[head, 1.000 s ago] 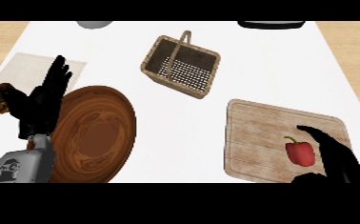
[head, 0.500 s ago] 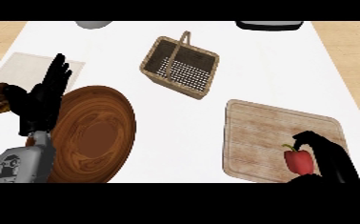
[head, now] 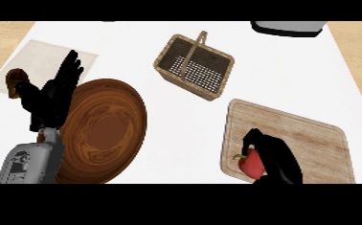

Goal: Pick the bell pepper from the cutting board and place it in the basket

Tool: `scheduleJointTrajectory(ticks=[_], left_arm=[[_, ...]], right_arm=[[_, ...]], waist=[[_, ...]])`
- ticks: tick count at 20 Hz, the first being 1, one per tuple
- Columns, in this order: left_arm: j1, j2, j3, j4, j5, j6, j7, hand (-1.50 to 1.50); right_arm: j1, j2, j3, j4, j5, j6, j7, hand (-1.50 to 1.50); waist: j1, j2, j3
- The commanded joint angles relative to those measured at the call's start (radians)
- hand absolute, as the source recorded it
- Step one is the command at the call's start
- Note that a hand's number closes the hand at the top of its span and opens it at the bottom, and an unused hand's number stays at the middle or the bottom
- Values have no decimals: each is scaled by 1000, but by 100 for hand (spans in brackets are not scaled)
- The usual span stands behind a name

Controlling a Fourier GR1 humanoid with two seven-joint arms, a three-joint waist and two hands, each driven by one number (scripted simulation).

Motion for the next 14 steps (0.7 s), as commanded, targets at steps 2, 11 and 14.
scheduleJointTrajectory(ticks=[2,11,14], left_arm=[[-10,-8,-20,-3,-2,-11,-3,0],[-26,-14,-19,21,-11,5,16,0],[-39,-1,-3,27,-1,-3,8,0]], right_arm=[[-27,129,253,13,-130,-39,99,150],[-149,134,589,-155,-361,-445,281,150],[-227,135,662,-181,-352,-575,374,150]], waist=[[48,18,54],[16,3,50],[9,1,44]])
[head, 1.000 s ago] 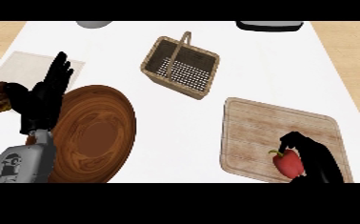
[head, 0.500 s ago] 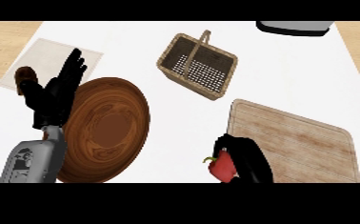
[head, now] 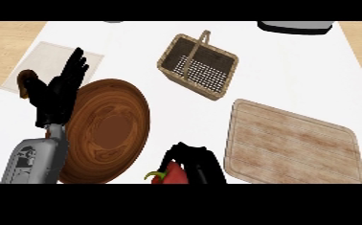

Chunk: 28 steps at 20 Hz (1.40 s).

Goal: Pick the bell pepper from the cutting board and place it in the basket

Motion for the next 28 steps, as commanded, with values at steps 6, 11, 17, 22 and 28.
scheduleJointTrajectory(ticks=[6,11,17,22,28], left_arm=[[3,-9,-6,25,-27,27,4,0],[0,10,9,17,-8,3,0,0],[3,-1,-7,20,-19,7,-10,0],[-16,5,-7,36,-24,5,10,0],[-45,-20,-27,59,-42,21,-11,0]], right_arm=[[-254,6,162,-33,91,-279,361,150],[-451,6,87,-52,116,-302,556,150],[-702,6,-45,41,133,-346,731,150],[-958,6,-161,192,128,-292,875,150],[-1230,6,-222,424,82,-194,963,150]], waist=[[-35,-10,-8],[-22,-15,-10],[-7,-11,-9],[-3,-7,-8],[9,0,-10]])
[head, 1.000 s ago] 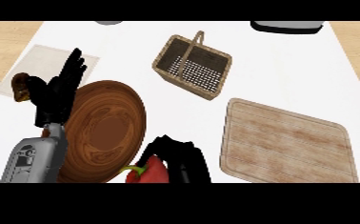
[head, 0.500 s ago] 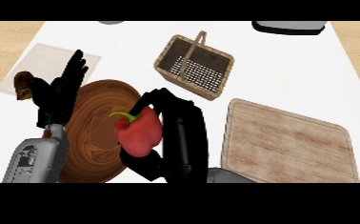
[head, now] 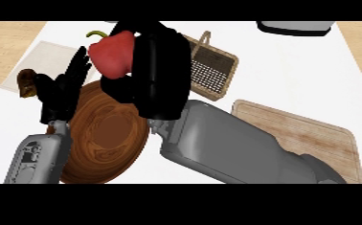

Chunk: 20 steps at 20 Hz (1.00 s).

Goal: Pick the bell pepper from the cutting board and place it in the basket

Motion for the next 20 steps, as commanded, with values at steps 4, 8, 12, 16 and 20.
scheduleJointTrajectory(ticks=[4,8,12,16,20], left_arm=[[-17,-8,-3,-1,-5,8,-5,0],[12,-35,-29,-33,-20,25,5,0],[-6,-19,-10,-10,-13,18,-1,0],[-17,19,30,4,29,-25,-3,0],[32,-6,14,-30,10,3,-6,0]], right_arm=[[-300,6,-38,264,-83,15,249,150],[-338,6,-44,441,-154,26,202,150],[-371,6,-65,574,-220,-28,132,150],[-407,6,-52,646,-292,-67,93,150],[-412,6,-65,694,-367,-75,27,150]], waist=[[9,6,1],[11,11,3],[2,18,3],[-8,17,4],[-25,12,5]])
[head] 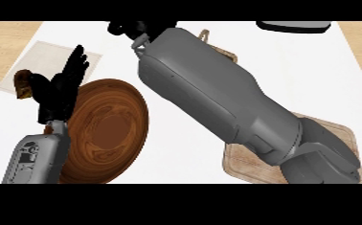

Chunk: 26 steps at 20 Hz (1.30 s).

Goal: Pick the bell pepper from the cutting board and place it in the basket

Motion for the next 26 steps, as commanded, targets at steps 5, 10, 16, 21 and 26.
scheduleJointTrajectory(ticks=[5,10,16,21,26], left_arm=[[18,-11,-7,8,-8,1,-14,0],[20,18,22,-7,4,-3,-5,0],[61,29,43,-5,24,-24,-38,0],[40,32,38,-40,32,-31,23,0],[54,-12,11,-42,-10,22,3,0]], right_arm=[[-30,4,-5,64,-164,-95,1,150],[-43,-22,222,221,13,206,-142,150],[-138,3,279,299,80,318,-189,150],[-176,4,232,377,71,315,-247,150],[-217,4,188,417,58,377,-239,150]], waist=[[-23,-1,1],[-38,-7,-4],[-40,-5,0],[-27,0,1],[-33,-2,1]])
